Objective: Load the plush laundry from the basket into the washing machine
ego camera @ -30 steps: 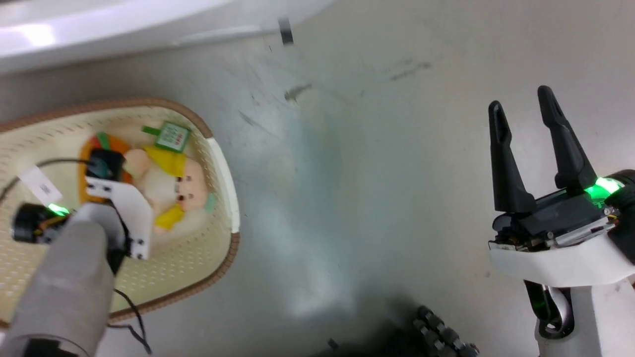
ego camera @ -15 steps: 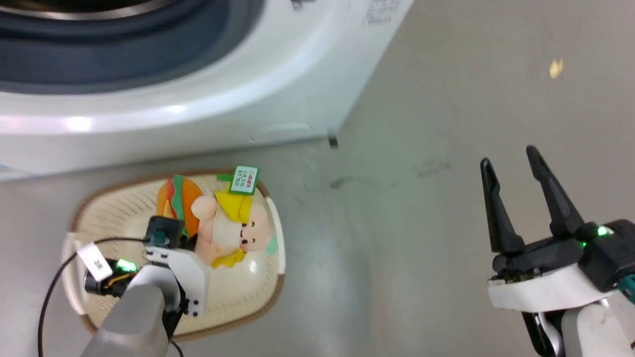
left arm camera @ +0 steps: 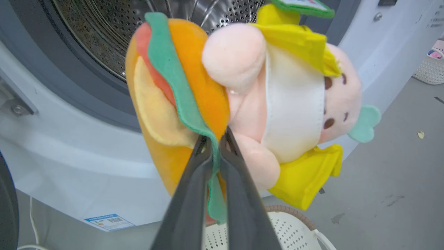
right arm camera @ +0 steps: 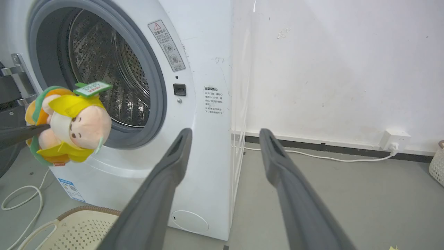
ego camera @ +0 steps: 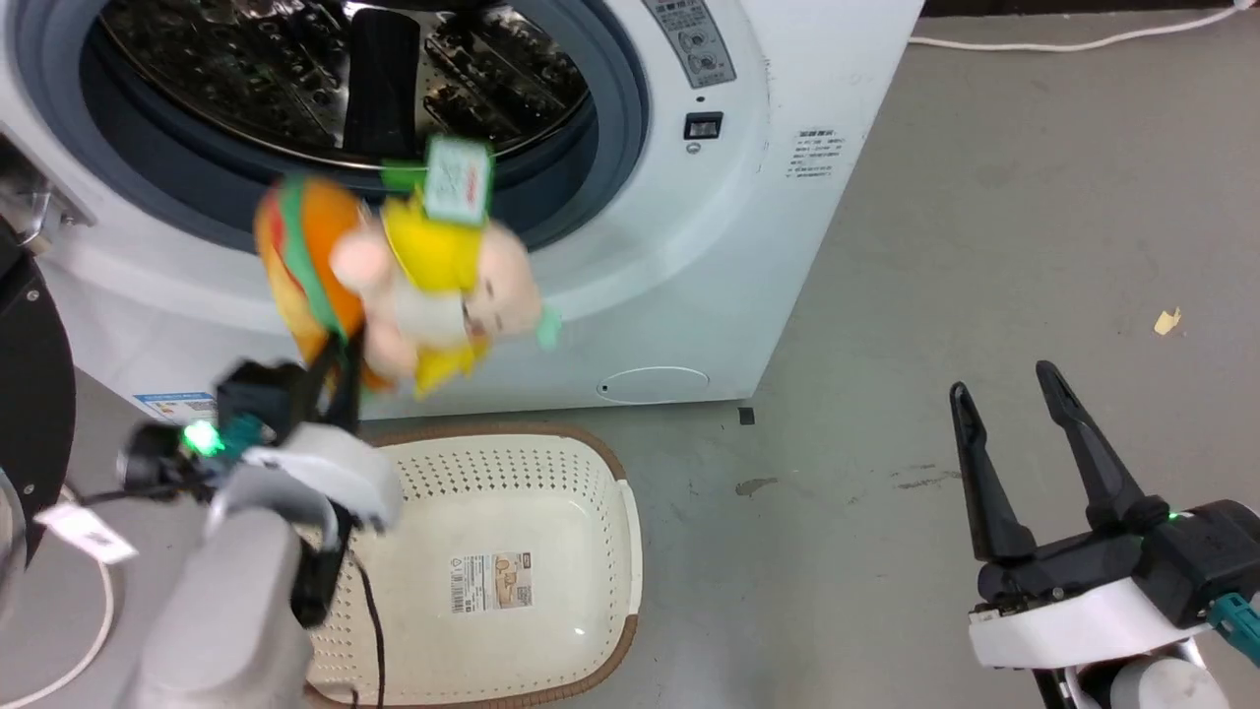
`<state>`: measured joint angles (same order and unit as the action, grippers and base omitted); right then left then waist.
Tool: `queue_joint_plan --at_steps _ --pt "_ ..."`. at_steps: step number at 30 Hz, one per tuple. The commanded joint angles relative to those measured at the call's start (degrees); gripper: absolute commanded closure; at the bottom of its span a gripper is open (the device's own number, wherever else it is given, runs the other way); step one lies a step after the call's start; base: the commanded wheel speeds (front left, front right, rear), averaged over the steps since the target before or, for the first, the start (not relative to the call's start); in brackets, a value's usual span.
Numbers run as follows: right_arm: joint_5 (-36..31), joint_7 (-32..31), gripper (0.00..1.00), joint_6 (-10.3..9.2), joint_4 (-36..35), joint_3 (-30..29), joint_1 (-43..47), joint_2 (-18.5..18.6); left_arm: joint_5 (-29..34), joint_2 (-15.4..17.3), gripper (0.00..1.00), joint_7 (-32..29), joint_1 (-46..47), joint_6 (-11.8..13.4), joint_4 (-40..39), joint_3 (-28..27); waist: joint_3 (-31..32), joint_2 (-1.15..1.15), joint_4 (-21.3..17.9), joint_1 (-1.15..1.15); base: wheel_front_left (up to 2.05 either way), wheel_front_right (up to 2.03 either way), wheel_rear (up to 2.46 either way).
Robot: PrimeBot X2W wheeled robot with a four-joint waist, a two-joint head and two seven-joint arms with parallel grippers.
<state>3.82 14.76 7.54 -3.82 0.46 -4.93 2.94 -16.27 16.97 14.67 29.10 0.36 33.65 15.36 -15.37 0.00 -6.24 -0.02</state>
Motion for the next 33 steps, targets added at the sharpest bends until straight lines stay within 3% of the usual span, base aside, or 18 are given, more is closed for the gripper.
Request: queue_joint_plan --at_steps 1,6,13,17,23,33 --pt "-0.3 0.2 0.00 -0.05 -0.3 0.3 0.7 -0.1 0.2 0.4 1.00 0.3 -0.1 0.8 -3.8 -1.2 -0.8 0.00 -0.4 0.02 0.00 0.00 0.00" --pt "0.1 0.2 0.00 -0.05 -0.9 1.0 -0.2 -0.1 -0.4 1.6 1.00 -0.8 3.1 1.9 -10.8 -3.5 -4.4 0.00 -1.9 0.02 0.00 0.00 0.00" --pt "1.8 0.2 0.00 -0.05 -2.1 1.4 -3.4 -0.1 0.0 6.1 1.00 -7.9 15.7 1.4 -12.0 -5.0 -13.5 0.00 -5.3 0.02 0.00 0.00 0.00" --pt "3.0 0.2 0.00 -0.05 -2.5 1.7 -4.9 -0.1 0.2 8.3 1.00 -12.0 22.4 0.5 -10.3 -5.2 -17.7 0.00 -7.1 0.02 0.00 0.00 0.00" --pt "5.9 0.2 0.00 -0.05 -2.5 2.3 -8.0 -0.1 2.7 13.9 1.00 -21.0 39.0 -3.1 -2.0 -3.4 -25.6 0.00 -10.4 0.02 0.00 0.00 0.00" --pt "8.4 0.2 0.00 -0.05 -2.4 3.7 -10.0 -0.1 5.8 16.5 1.00 -31.3 52.6 -5.9 9.8 1.2 -30.9 0.00 -13.0 0.02 0.00 0.00 0.00"
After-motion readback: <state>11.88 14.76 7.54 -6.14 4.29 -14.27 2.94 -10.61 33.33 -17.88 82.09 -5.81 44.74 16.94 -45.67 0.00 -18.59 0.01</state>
